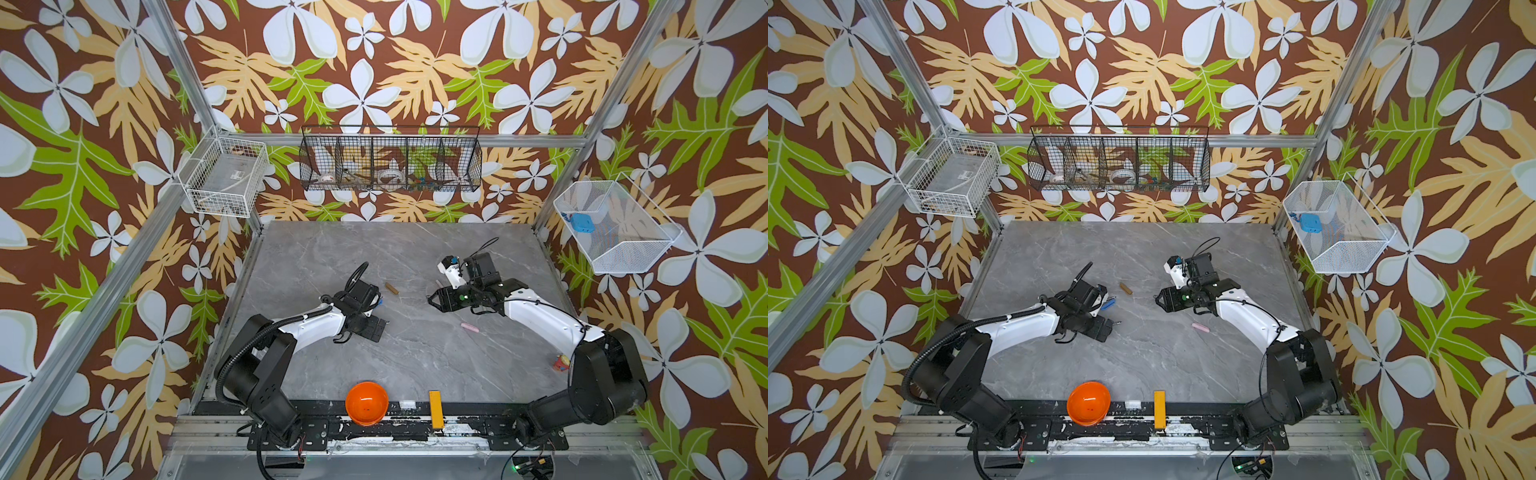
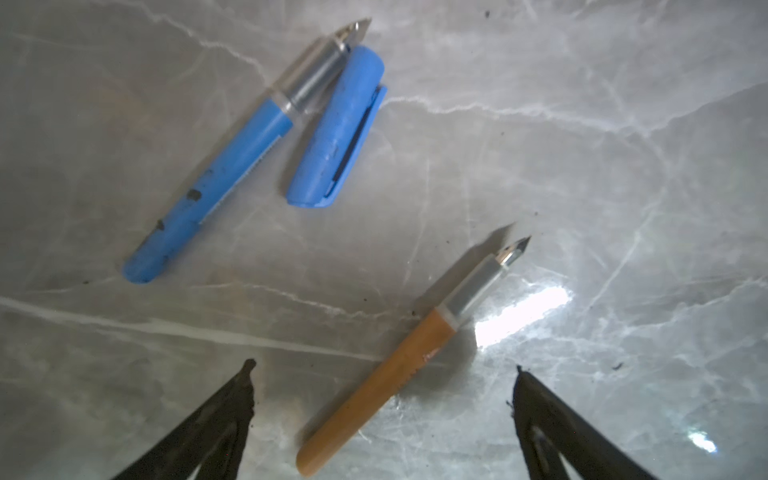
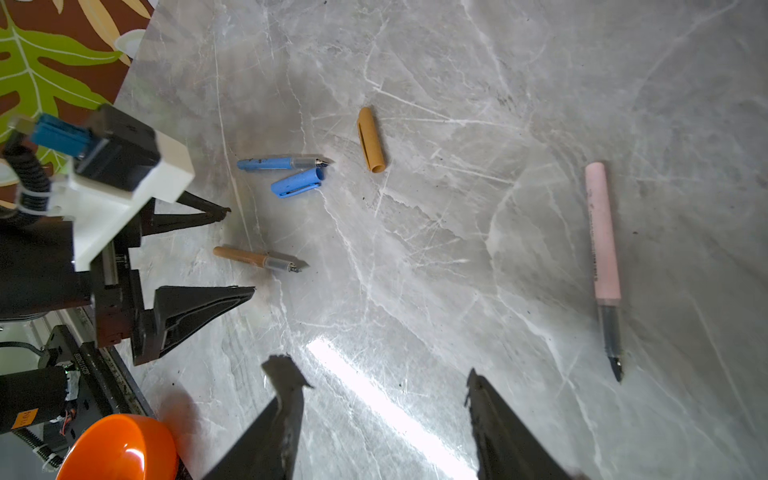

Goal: Insert the pens into the pen caps
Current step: 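Move both grippers over the blue and orange pens on the table, then grasp the orange pen body with the left gripper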

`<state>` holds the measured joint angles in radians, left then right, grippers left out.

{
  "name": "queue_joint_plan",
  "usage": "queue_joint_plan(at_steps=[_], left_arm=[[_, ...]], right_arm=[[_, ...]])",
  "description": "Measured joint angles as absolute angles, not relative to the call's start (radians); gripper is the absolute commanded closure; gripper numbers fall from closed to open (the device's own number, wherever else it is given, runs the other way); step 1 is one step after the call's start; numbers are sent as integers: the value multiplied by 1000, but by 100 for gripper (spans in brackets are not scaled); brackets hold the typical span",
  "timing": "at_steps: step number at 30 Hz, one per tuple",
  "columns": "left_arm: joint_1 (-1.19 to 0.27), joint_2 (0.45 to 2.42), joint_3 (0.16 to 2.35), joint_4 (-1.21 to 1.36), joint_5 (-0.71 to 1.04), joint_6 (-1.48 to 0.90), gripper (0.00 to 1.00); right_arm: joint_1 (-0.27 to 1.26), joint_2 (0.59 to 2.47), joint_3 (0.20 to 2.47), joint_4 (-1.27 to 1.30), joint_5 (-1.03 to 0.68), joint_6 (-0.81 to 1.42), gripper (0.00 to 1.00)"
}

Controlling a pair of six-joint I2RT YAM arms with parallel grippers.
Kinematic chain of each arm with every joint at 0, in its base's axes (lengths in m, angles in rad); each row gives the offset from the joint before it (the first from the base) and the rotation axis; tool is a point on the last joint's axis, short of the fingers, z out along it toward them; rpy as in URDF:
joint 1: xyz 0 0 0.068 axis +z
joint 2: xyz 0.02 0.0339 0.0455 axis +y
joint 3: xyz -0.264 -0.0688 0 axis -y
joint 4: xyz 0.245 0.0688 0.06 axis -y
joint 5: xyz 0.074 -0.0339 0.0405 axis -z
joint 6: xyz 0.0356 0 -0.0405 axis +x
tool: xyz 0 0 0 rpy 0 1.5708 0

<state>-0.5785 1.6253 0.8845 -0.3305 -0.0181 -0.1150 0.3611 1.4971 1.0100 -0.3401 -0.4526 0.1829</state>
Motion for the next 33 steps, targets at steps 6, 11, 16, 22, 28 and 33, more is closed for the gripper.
queue_joint_plan(at_steps=[6, 11, 16, 22, 28, 33], left_arm=[[-579, 1629, 879, -356, -12, -100, 7], [-579, 1630, 863, -361, -19, -96, 15], [-582, 1638, 863, -351, -37, -92, 31], [-627, 1630, 847, -331, -60, -97, 51], [-660, 1608, 817, -314, -75, -109, 75], [-697, 1611, 812, -294, -81, -120, 89]], right_arm=[[361, 1482, 990, -313, -464, 191, 37], [361, 1487, 981, -293, -472, 201, 37], [361, 1489, 975, -273, -479, 205, 37], [361, 1481, 959, -255, -479, 209, 38], [361, 1461, 937, -235, -475, 224, 38], [361, 1445, 913, -215, -471, 237, 38]])
